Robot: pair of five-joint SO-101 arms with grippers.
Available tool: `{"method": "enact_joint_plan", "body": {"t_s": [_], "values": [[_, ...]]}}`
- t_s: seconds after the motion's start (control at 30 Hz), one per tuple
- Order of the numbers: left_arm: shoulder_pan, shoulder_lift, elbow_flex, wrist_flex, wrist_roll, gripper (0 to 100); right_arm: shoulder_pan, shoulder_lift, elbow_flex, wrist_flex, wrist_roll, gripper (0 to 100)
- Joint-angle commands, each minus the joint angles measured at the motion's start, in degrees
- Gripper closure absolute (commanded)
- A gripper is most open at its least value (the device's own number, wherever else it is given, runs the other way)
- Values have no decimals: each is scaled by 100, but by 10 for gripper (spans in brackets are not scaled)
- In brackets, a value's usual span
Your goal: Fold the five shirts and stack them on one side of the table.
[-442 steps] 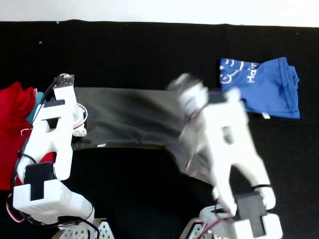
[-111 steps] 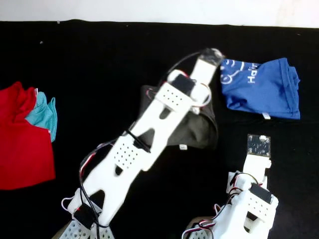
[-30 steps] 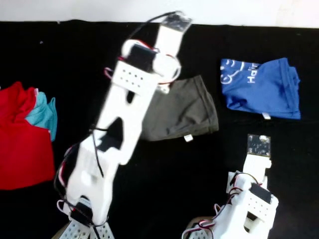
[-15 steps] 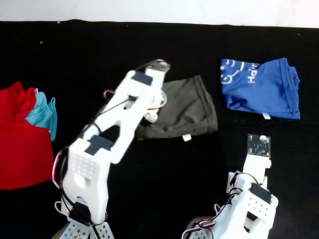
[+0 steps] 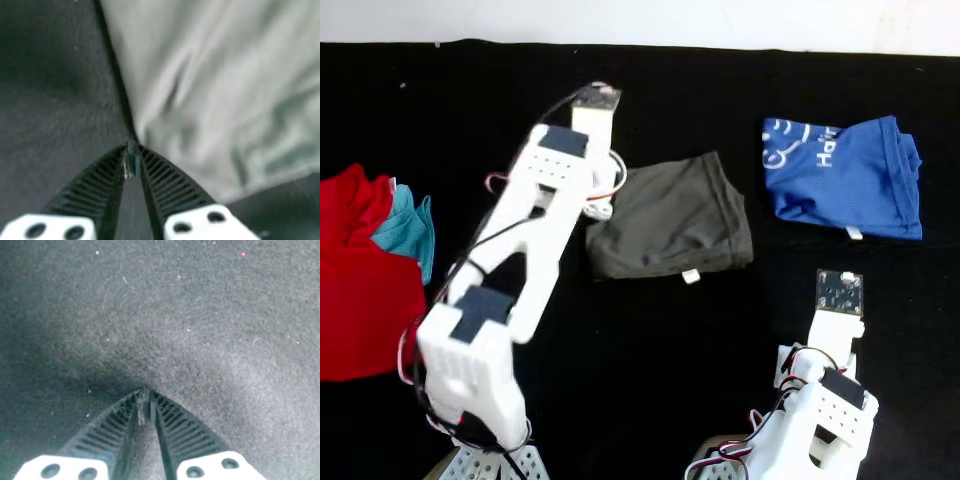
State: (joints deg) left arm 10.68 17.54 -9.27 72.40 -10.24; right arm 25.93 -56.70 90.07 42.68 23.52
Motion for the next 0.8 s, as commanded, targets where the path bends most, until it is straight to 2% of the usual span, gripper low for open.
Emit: {"method": "enact_joint_plan", "body": {"t_s": [0.0,0.07,0.17,0.23,0.33,0.43,0.5,0.63,0.77], "values": [[-110,-690,127,519,9,987,4,-13,145,-92,-53,989],[-338,-822,462,607,9,987,-4,-13,-22,101,-53,989],[-804,-1165,1358,510,0,987,-13,-13,-752,998,-53,989],[-1059,-1499,2158,167,-9,987,-145,-13,-1402,1560,-53,989],[-1490,-2088,3512,-765,-9,987,-426,31,-2343,2141,-53,963],[-1982,-2633,4664,-1600,0,987,-734,40,-3081,2369,-53,863],[-2255,-2905,5182,-1873,0,987,-963,40,-3521,2440,-53,820],[-2659,-3213,5930,-2251,0,987,-1657,224,-4321,2396,-79,831],[-3002,-3196,6466,-2848,35,987,-2352,1323,-5086,2396,-97,830]]}}
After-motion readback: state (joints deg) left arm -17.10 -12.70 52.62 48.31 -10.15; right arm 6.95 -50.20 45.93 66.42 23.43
